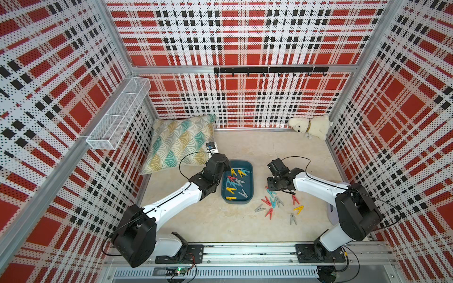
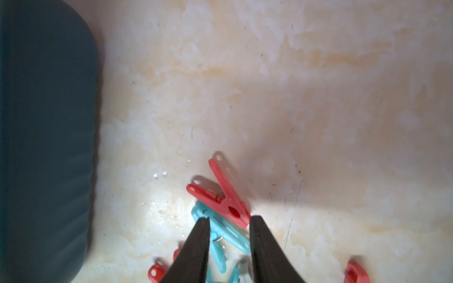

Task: Put the clothespins into the storage box
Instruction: Pick up the clothespin from the center of the board.

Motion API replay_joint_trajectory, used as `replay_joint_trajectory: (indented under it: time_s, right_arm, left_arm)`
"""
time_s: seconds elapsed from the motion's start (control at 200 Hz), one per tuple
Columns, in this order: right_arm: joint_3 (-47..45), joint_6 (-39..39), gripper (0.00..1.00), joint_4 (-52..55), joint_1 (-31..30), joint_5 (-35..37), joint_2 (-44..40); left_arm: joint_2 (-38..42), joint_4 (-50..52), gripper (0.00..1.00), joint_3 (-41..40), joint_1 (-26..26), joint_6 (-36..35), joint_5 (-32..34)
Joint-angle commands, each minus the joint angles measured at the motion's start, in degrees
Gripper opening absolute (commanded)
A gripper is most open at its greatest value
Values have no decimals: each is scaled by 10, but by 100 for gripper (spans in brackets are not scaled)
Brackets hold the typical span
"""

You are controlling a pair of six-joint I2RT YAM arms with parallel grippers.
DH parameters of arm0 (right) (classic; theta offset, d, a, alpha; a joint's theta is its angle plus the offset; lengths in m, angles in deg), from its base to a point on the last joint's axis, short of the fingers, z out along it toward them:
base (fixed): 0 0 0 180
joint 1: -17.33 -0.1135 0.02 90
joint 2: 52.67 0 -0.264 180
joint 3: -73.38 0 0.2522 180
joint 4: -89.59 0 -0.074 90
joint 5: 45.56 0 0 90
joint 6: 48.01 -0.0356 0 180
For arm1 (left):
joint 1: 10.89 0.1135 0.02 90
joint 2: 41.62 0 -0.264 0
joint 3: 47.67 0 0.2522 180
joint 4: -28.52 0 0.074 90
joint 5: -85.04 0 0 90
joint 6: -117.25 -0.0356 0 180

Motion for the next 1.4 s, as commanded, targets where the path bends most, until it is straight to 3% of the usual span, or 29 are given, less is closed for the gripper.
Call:
replay_joint_trajectory:
  time_s: [0.0,0.501,0.937,1.398]
  right_arm:
    - [18,15,35,-16,8,1,23]
    - [36,30,34,-34,21,-8,82]
    - [28,33,34,-39,20,-27,60]
    - [40,41,33,-43,17,-26,94]
  left_arm:
    - [19,2,29,-10,-3,0,13]
    - [27,4,29,-15,1,2,13]
    - [36,0,29,-26,5,4,10]
    - [45,4,29,-33,8,5,15]
